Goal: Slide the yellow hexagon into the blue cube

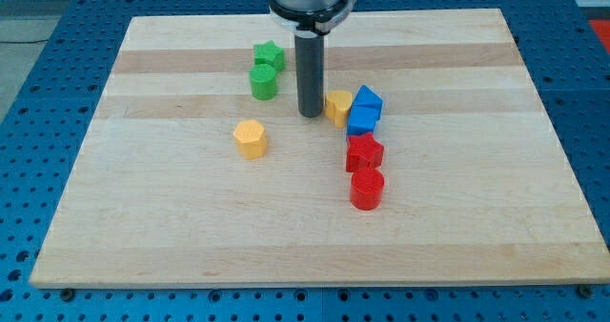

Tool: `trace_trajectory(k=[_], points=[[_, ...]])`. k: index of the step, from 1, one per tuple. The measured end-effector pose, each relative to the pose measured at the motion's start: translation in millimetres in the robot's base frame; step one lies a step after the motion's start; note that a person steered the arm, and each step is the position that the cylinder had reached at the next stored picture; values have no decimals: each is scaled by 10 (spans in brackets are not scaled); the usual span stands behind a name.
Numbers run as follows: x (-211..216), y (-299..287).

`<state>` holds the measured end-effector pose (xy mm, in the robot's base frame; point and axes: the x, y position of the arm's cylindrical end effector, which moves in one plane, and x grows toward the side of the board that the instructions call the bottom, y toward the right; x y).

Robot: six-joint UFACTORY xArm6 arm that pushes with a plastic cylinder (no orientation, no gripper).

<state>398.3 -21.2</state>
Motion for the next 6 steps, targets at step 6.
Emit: trace_trajectory(k=[6], points=[[967, -945]])
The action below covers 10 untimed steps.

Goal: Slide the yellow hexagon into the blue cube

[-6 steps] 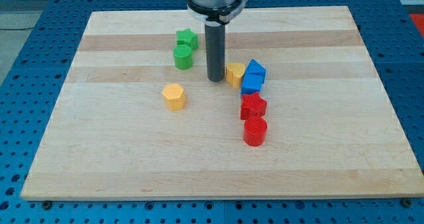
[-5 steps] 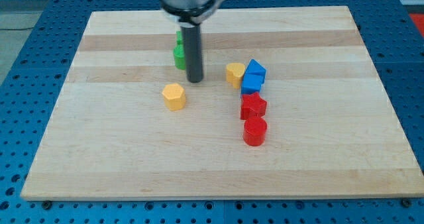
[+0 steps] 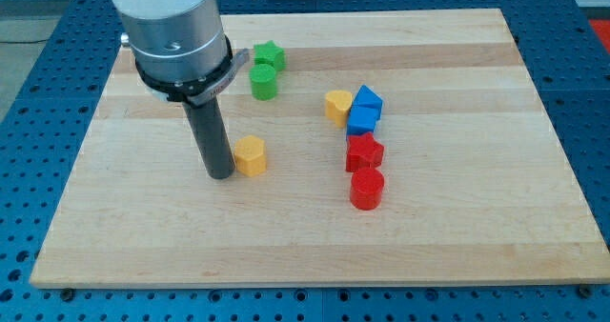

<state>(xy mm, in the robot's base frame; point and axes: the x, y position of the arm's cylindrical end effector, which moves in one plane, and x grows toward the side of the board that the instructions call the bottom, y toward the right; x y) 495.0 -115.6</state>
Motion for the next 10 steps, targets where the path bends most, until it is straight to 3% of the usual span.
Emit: trace_trajectory(k=[3, 8, 10], points=[[-446, 680], [-469, 1202], [-159, 1144]])
